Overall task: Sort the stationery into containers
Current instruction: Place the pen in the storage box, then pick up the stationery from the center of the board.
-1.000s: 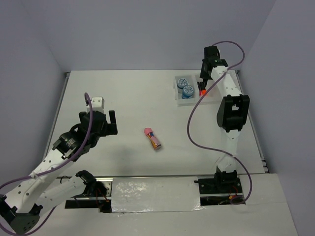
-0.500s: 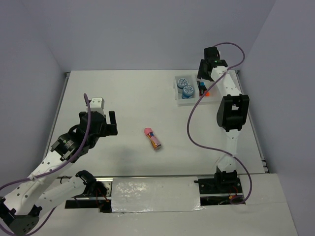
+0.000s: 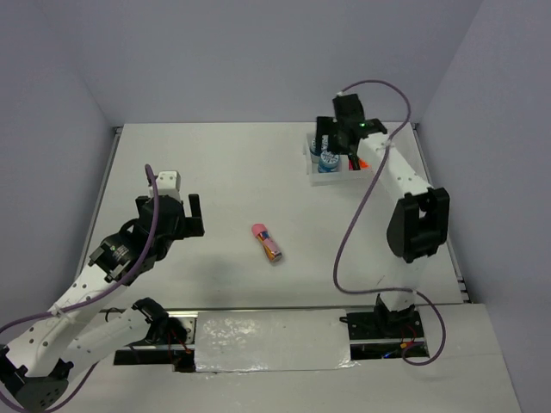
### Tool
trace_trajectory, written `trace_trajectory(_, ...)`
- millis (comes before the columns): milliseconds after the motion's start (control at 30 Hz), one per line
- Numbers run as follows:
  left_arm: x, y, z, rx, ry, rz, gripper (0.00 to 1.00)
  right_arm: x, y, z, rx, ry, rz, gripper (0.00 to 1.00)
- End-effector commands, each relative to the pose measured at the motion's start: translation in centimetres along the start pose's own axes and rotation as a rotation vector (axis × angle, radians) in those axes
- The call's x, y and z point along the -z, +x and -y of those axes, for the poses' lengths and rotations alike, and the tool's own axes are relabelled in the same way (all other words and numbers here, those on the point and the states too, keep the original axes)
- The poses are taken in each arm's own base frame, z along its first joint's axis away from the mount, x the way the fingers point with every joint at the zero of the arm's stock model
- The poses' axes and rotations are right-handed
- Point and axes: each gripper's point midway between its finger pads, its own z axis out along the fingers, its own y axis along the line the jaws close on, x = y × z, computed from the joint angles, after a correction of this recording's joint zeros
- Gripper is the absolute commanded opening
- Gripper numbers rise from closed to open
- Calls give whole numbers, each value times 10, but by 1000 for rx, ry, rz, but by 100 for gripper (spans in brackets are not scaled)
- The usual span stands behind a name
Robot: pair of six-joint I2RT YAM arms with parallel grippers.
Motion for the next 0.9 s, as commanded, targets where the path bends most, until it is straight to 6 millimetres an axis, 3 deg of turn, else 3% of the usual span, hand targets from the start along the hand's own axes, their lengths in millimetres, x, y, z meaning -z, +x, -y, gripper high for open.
trace_trajectory(0, 5, -12, -15, 48, -69, 62, 99, 70, 25, -88, 152, -187, 62, 100)
trace_trajectory(33, 8, -15, -16, 60, -67, 77, 99, 77, 41, -104, 184, -215, 54, 100)
trace_trajectory(67, 8, -15, -17, 62, -68, 84, 99, 94, 74, -134, 233, -269, 30, 100)
trace_trajectory(200, 7, -15, -14, 55, -56, 77, 99, 121, 142, -181, 302, -351, -11, 99)
trace_trajectory(333, 2, -11, -11, 37, -56, 48, 99, 126, 187, -196, 357, -328, -71, 91)
trace_trajectory(500, 3, -10, -10, 39, -49, 51, 99, 112, 236, -210, 428, -355, -176, 88)
trace_trajectory(633, 2, -10, -13, 42, -64, 52, 99, 102, 266, -218, 462, -374, -248, 87)
trace_trajectory(800, 2, -10, -14, 45, -71, 51, 99, 78, 292, -212, 489, -315, -308, 85)
trace_trajectory(867, 2, -10, -13, 43, -69, 51, 99, 65, 305, -207, 496, -292, -340, 81)
